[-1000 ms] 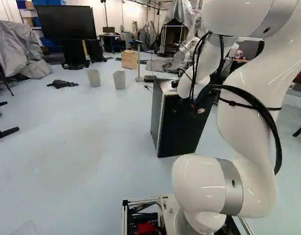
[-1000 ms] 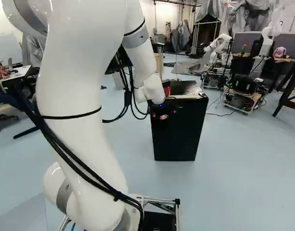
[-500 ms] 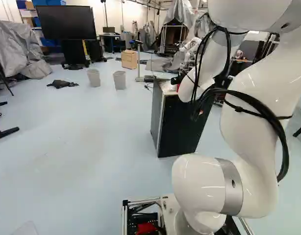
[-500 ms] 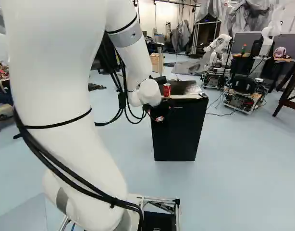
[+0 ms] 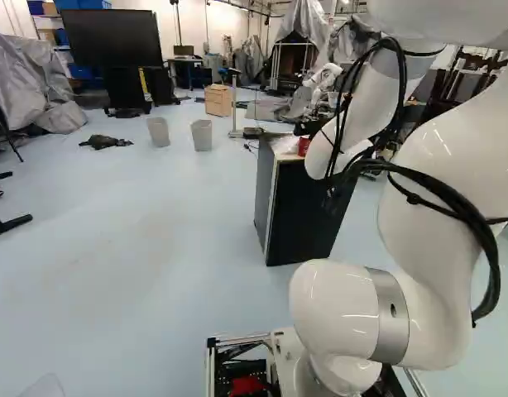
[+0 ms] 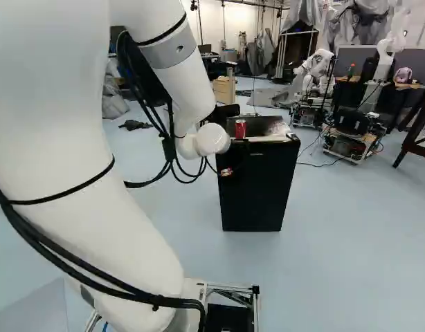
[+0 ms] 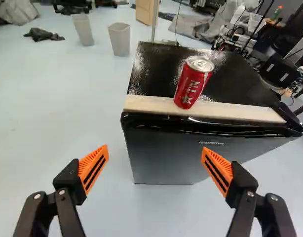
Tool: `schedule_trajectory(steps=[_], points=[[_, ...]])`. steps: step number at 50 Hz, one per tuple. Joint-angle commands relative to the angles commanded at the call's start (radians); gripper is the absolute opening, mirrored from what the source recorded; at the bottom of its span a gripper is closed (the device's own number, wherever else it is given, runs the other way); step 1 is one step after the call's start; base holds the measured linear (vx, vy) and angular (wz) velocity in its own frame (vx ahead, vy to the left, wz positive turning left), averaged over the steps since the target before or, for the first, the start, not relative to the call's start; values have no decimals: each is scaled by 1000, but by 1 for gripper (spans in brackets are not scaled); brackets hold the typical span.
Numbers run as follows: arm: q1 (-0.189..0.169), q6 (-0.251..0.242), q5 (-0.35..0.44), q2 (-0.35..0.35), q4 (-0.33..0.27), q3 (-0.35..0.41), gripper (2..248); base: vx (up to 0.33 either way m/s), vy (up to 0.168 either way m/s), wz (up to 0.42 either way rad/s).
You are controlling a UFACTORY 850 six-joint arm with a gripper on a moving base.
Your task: Grab a drink from the fridge
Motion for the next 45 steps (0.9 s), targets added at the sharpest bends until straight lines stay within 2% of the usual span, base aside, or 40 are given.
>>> schedule_trajectory(steps=[16,24,45], points=[[0,0,145,-4,78,-4,247,0,0,0],[6,0,161,-37,101,-35,247,0,0,0],[25,0,175,-184,117,-148,247,0,0,0]])
